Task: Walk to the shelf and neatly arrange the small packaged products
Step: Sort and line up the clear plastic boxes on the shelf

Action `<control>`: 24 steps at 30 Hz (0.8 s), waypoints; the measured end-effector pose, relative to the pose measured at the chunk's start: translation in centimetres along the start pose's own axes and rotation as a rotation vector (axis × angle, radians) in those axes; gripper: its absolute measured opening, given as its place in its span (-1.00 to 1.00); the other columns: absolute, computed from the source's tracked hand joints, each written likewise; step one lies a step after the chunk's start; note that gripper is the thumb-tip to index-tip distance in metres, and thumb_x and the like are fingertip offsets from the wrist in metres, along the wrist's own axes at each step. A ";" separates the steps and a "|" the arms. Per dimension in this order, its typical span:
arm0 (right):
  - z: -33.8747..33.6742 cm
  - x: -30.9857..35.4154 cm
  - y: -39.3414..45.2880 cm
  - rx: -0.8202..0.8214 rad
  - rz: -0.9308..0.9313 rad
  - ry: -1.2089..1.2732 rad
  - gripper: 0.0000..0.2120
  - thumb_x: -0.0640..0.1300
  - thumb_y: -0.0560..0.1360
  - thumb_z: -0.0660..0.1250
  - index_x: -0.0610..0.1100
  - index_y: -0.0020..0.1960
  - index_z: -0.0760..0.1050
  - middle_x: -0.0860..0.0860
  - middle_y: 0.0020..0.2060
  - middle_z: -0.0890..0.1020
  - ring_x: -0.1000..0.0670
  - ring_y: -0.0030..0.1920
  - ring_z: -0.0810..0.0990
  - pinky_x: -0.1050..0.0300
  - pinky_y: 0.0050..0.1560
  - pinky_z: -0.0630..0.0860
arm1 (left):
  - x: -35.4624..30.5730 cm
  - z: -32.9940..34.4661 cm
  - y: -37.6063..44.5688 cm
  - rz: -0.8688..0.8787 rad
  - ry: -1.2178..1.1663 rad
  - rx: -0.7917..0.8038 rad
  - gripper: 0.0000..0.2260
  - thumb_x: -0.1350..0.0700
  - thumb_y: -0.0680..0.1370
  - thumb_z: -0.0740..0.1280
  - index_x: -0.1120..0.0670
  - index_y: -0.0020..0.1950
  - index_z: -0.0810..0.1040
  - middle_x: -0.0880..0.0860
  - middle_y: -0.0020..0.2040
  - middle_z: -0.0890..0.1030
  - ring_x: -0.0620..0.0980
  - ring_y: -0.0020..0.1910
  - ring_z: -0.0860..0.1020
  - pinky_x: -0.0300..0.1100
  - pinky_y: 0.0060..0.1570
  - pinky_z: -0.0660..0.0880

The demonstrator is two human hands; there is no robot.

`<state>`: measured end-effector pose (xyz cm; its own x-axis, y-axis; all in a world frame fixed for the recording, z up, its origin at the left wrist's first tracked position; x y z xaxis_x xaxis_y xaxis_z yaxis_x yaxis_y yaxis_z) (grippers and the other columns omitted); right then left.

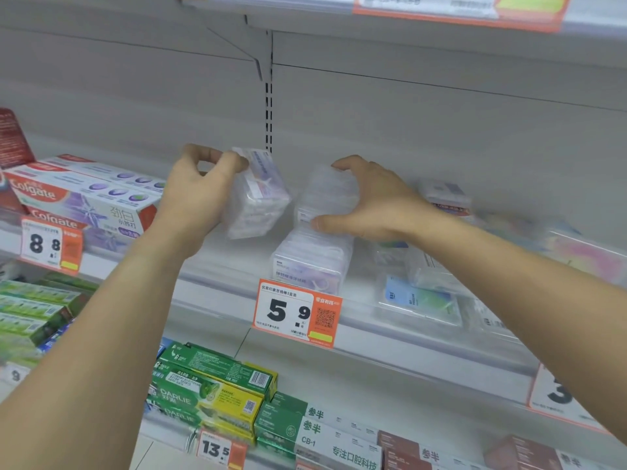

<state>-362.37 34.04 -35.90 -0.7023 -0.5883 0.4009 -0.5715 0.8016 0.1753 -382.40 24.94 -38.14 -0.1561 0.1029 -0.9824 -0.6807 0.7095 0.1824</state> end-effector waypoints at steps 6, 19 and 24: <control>-0.9 1.1 -1.0 -0.371 -0.147 0.149 -0.40 0.17 0.34 0.50 0.02 0.30 0.43 0.06 0.16 0.49 0.12 0.09 0.51 0.19 0.07 0.47 | -0.8 0.3 -0.6 0.076 0.016 -0.027 -0.73 -0.18 0.42 0.22 -0.06 -0.07 0.57 -0.02 -0.06 0.59 0.02 -0.04 0.54 0.03 0.09 0.51; -0.6 2.8 -0.8 0.181 0.045 1.183 -0.74 -0.07 0.43 0.39 -0.14 0.08 0.56 -0.16 -0.03 0.58 -0.14 -0.12 0.59 -0.03 -0.08 0.63 | -1.0 1.0 -1.0 0.130 -0.316 0.336 -0.51 0.00 0.43 0.43 0.24 0.22 0.41 0.09 0.10 0.62 0.04 0.12 0.62 0.02 0.17 0.51; -0.4 1.5 0.0 0.064 0.056 1.141 -0.53 -0.17 0.31 0.37 -0.21 0.22 0.55 -0.21 0.04 0.59 -0.18 -0.06 0.59 -0.02 -0.12 0.65 | -0.7 0.2 -0.8 0.201 -0.172 0.460 -0.41 0.08 0.40 0.45 0.04 0.42 0.39 -0.03 0.17 0.65 0.02 0.25 0.57 0.03 0.32 0.43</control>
<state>-363.27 33.20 -34.96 0.0482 -0.0865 0.9951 -0.5954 0.7974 0.0982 -381.60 24.49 -37.66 -0.1051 0.3539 -0.9294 -0.2587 0.8926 0.3692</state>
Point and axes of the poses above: each hand's wrist, its own y-axis towards the middle knuckle, its own z-axis out of the palm, x = y × z, the point moved 1 cm from there along y, towards the middle knuckle
